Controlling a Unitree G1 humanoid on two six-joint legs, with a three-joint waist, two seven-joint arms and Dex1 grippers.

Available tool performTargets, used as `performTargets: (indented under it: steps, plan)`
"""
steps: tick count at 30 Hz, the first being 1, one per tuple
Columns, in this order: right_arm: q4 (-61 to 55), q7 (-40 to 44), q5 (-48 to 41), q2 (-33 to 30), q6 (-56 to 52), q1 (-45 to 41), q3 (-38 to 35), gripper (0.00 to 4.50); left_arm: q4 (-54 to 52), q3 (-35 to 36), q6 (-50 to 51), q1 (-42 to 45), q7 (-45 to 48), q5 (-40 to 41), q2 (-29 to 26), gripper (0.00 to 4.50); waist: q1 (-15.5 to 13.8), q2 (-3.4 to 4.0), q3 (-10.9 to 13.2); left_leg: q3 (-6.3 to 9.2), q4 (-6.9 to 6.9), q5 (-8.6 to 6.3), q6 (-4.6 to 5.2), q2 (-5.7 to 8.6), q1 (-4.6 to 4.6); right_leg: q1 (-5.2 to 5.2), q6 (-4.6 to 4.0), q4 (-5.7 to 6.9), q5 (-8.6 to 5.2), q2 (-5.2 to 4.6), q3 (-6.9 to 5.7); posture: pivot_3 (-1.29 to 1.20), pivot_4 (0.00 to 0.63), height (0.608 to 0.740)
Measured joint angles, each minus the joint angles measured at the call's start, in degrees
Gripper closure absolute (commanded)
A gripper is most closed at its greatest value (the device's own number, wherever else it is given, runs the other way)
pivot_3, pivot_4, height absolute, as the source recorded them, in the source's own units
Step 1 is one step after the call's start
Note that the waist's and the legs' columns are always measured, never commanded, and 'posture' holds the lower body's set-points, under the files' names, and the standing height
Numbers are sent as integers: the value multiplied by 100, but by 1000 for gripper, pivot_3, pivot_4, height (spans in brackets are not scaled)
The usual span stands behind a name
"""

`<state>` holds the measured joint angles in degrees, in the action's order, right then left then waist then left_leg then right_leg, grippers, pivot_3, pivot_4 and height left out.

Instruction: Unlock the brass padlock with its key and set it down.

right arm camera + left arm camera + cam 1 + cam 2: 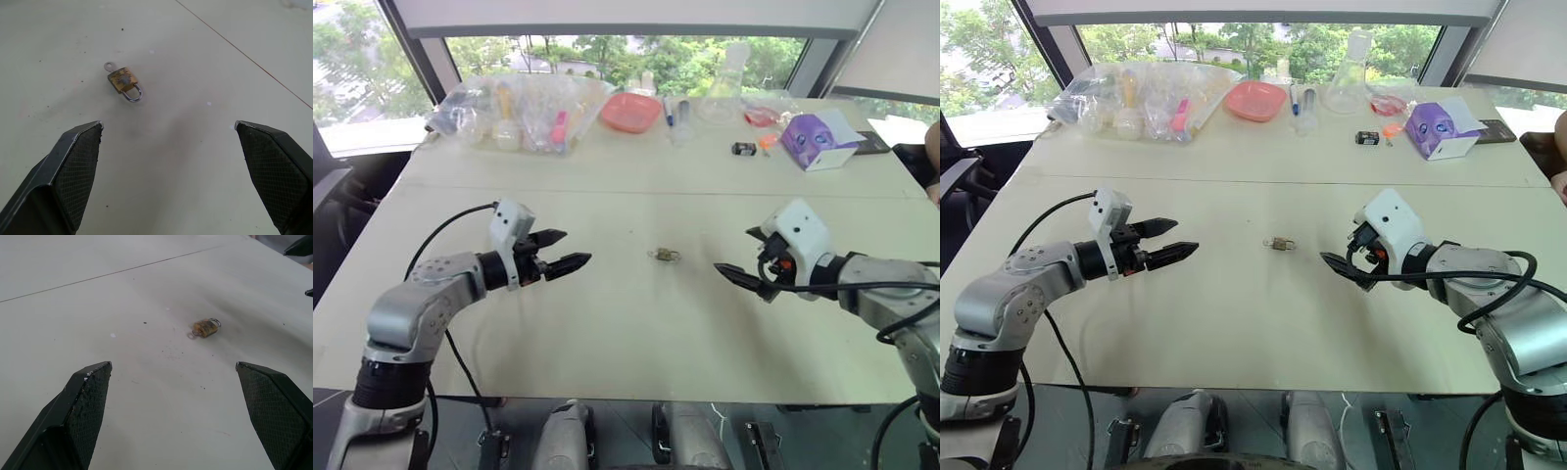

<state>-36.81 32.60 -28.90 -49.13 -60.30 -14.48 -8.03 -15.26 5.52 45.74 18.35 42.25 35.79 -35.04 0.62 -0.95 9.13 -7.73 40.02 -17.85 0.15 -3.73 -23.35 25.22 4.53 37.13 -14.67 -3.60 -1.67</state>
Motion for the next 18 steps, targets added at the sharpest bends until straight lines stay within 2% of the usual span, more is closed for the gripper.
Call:
performTargets:
  steps: [18]
  plan:
    - [59,36,120,5,405,47,101,0,122,-8,-143,-44,48,-27,91,297,-6,0,0,0,1,0,0,0,0,-1,0,0,0,0,0,0,150,733]
